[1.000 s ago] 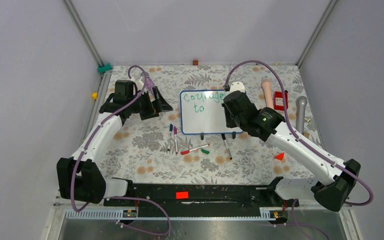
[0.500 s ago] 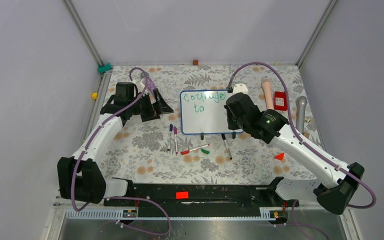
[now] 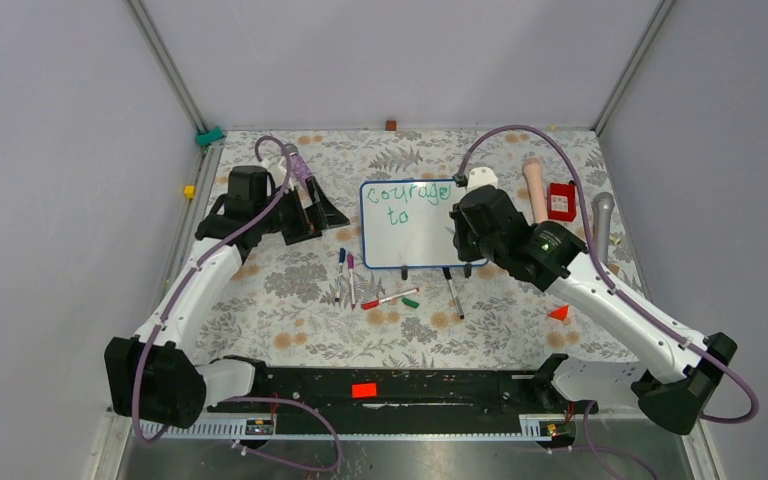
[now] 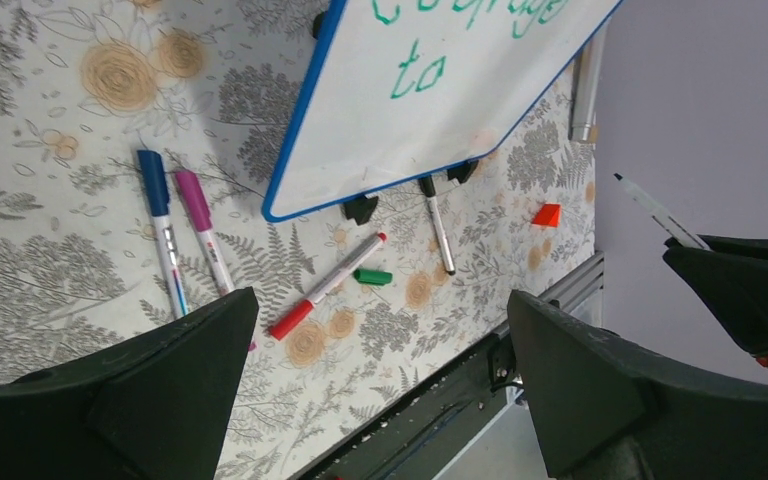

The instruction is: Write a sentence on the whiteboard

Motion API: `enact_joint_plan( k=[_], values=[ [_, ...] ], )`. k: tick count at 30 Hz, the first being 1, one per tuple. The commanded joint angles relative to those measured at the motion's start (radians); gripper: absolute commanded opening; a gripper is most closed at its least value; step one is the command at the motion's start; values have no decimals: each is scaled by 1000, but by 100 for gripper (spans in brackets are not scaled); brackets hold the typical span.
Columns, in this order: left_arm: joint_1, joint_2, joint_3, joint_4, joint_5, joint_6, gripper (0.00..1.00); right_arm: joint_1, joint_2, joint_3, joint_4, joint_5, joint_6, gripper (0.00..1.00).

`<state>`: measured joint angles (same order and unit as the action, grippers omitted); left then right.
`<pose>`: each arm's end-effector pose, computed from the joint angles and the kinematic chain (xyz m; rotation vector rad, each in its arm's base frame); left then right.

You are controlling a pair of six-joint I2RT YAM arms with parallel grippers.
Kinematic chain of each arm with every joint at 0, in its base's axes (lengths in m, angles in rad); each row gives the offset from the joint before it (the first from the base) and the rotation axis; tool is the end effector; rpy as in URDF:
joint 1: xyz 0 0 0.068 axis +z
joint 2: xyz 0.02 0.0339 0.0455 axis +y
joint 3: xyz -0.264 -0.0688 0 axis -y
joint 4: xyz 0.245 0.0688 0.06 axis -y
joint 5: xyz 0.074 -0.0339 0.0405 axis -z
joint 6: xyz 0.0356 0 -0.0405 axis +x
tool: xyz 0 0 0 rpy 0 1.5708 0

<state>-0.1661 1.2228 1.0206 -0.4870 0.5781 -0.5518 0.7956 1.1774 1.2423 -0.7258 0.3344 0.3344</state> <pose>0.2553 -0.0625 0.3052 -0.1247 2.3293 -1.0260 0.1794 0.1664 0.3670 -0.3251 2.1774 0.2619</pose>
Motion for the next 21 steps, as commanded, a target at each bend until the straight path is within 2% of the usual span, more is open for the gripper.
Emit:
enact_joint_plan(
  k=[1, 9, 17, 21],
  values=[
    [-51, -80, -26, -10, -55, -80, 98, -4, -62, 18, 4, -62, -20, 0],
    [-78, -196, -102, -5, -94, -83, 98, -3, -110, -83, 59, -115, -31, 0],
    [-79, -235, -250, 243, -52, 8, 99, -4, -72, -40, 57, -119, 30, 0],
    [-78, -189, -196, 173, -67, 80, 99, -4, -19, 4, 48, -132, 71, 0]
  ],
)
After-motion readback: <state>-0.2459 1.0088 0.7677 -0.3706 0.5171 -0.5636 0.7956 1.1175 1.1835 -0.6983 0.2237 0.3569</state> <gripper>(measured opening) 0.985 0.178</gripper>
